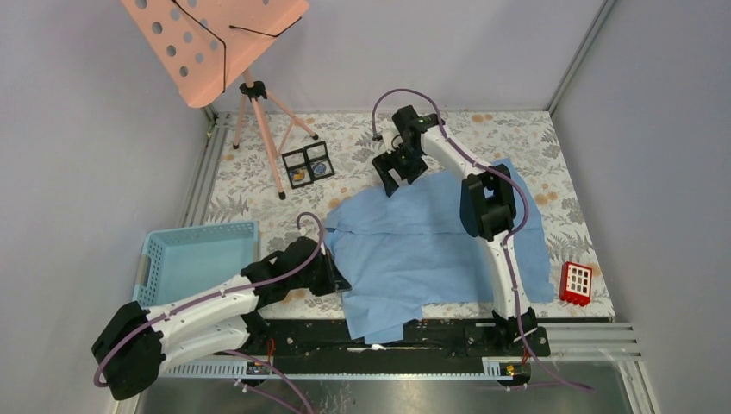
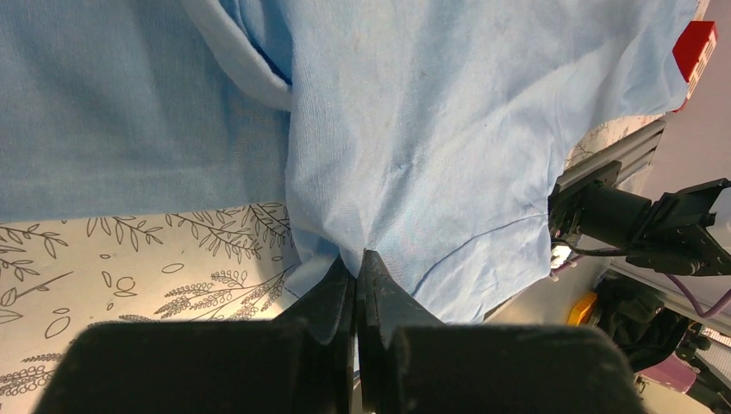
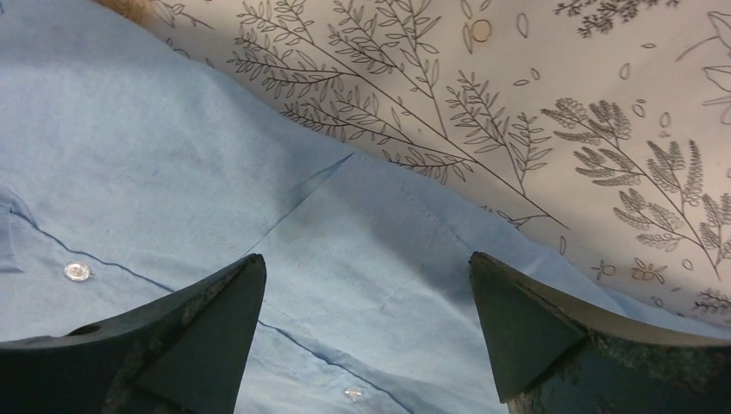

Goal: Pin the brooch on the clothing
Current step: Flatten out the clothes at the center of the board.

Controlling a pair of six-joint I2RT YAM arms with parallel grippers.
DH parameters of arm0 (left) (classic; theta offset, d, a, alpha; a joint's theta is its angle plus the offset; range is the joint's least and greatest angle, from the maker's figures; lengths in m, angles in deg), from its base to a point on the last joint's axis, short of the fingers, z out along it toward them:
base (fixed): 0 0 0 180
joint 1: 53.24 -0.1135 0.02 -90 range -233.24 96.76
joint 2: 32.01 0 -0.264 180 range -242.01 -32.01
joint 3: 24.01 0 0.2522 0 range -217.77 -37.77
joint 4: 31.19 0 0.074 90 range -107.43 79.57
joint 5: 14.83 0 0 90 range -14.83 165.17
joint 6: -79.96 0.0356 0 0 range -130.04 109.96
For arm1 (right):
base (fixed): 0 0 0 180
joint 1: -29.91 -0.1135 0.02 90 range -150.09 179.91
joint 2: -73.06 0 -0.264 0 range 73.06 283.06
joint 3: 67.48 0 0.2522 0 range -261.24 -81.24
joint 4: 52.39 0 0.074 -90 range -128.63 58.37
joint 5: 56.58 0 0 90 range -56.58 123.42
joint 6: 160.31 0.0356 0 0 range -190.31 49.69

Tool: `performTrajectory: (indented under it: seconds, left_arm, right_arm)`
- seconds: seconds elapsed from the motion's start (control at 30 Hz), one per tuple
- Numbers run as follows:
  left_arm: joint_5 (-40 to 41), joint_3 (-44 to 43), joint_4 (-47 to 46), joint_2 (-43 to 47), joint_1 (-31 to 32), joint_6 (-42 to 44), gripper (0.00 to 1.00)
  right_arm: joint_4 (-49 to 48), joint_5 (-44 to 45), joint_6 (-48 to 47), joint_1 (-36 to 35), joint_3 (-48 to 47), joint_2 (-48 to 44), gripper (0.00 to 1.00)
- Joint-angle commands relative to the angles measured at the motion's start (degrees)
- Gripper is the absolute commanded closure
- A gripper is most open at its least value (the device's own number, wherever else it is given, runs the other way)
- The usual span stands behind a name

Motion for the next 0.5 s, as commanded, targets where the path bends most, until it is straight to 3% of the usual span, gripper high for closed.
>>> performTrajectory:
  seconds: [0.0,0.1,0.2,0.27,0.33,0.4,0.43,0.47]
  left_arm:
    - [-0.43,-2.27,0.60,1.53,0.21,0.79,1.00]
    - [-0.17,-2.30,1.18,1.98,0.26,0.88,1.00]
    - [0.24,-2.44,1.77,2.46,0.25,1.05,1.00]
    - [0.50,-2.87,2.22,2.52,0.29,1.33,1.00]
    - [1.07,-3.54,3.10,2.53,0.29,1.76,1.00]
    - [2.41,-4.94,5.14,2.80,0.29,2.56,1.00]
    - [3.68,-6.17,6.68,3.05,0.29,3.26,1.00]
    - [5.23,-7.75,8.59,3.46,0.27,4.08,1.00]
  right_arm:
    - [3.89,-3.86,-2.43,-0.43,-2.31,1.13,0.05]
    - [4.35,-3.31,-2.67,-0.76,-2.39,1.72,0.07]
    - [4.05,-2.49,-2.99,-1.27,-2.45,1.77,0.17]
    - [3.48,-1.59,-2.80,-1.55,-2.40,1.76,0.39]
    - [2.81,-0.92,-2.52,-1.81,-1.90,1.34,0.70]
    - [-0.06,0.00,-1.38,-2.01,0.79,-1.50,0.93]
    - [-2.20,0.54,-0.75,-2.01,3.76,-3.43,1.00]
    - [-4.82,1.45,0.03,-2.02,5.81,-6.25,1.00]
